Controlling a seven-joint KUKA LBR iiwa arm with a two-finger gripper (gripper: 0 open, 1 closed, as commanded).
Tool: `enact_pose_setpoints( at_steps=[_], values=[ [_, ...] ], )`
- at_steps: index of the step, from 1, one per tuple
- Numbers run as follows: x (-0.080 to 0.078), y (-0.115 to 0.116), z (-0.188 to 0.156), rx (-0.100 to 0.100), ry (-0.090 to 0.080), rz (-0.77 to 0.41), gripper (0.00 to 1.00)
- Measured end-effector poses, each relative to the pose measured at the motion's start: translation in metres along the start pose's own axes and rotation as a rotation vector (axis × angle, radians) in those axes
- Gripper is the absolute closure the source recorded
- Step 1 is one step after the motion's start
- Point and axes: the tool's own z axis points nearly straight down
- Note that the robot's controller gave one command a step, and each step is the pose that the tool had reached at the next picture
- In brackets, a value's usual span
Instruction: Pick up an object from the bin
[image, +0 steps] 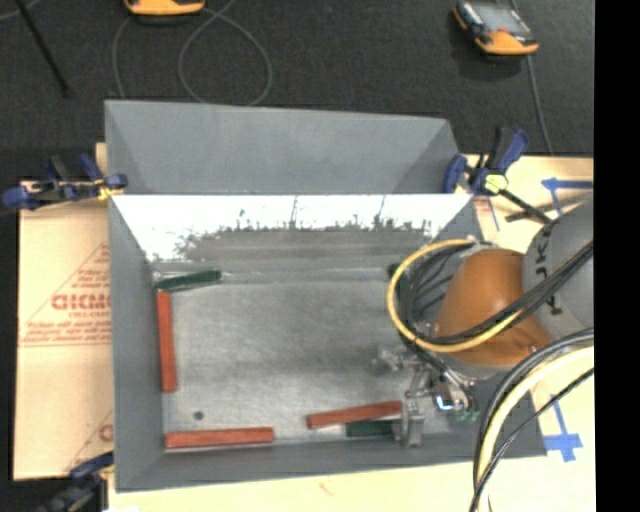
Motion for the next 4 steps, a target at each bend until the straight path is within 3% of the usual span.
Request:
enact_pose_setpoints(
  at_steps=[1,3,4],
  values=[
    [0.002,-0.002,0.0,-0.001,0.01,-0.002,1.0],
    [0.002,-0.002,0.0,0.0,0.01,-0.006,1.0],
    [-0.023,-0.018,-0.144,0.001,0.005,-0.086,1.0]
  ],
)
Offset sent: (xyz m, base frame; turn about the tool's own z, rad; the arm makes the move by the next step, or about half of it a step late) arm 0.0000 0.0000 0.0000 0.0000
